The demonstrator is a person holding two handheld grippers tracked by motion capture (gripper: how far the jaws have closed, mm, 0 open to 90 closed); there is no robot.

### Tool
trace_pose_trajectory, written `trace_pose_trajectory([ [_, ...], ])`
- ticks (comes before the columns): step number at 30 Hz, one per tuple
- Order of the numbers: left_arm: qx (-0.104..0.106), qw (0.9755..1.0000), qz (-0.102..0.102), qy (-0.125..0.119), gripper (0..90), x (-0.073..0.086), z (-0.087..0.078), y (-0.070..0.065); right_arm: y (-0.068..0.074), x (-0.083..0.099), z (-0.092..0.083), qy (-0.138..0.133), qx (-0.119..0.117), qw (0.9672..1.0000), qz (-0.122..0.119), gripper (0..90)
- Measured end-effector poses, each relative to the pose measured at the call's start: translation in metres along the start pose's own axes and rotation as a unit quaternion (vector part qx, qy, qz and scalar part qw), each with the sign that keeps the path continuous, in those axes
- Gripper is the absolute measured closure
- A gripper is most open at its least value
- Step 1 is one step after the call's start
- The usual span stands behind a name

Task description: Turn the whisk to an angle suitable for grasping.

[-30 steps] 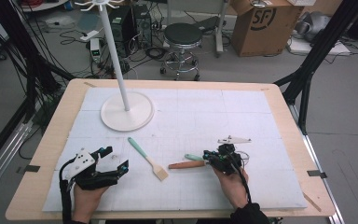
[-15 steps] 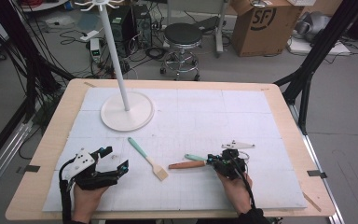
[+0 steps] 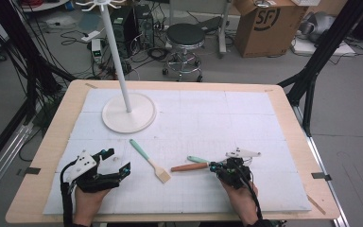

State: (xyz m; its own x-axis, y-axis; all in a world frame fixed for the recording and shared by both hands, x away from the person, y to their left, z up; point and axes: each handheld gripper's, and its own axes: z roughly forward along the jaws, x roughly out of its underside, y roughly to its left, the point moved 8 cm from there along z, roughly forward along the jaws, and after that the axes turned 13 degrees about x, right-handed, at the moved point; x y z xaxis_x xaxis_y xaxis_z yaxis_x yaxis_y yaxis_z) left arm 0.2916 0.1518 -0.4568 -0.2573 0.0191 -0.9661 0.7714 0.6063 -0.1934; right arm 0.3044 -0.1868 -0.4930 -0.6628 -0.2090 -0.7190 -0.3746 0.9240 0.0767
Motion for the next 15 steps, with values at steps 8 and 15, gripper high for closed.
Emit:
trace_pose_trajectory([
  [8, 0.000, 1.0000, 0.000, 0.003, 16.7, 0.000, 0.001, 0.000, 0.046, 0.010, 0.003, 0.010, -0.070, 0.9971, -0.027, 89.8],
  [15, 0.000, 1.0000, 0.000, 0.001, 16.8, 0.000, 0.000, -0.001, 0.102, 0.012, 0.019, 0.018, -0.082, 0.9889, -0.123, 89.8],
])
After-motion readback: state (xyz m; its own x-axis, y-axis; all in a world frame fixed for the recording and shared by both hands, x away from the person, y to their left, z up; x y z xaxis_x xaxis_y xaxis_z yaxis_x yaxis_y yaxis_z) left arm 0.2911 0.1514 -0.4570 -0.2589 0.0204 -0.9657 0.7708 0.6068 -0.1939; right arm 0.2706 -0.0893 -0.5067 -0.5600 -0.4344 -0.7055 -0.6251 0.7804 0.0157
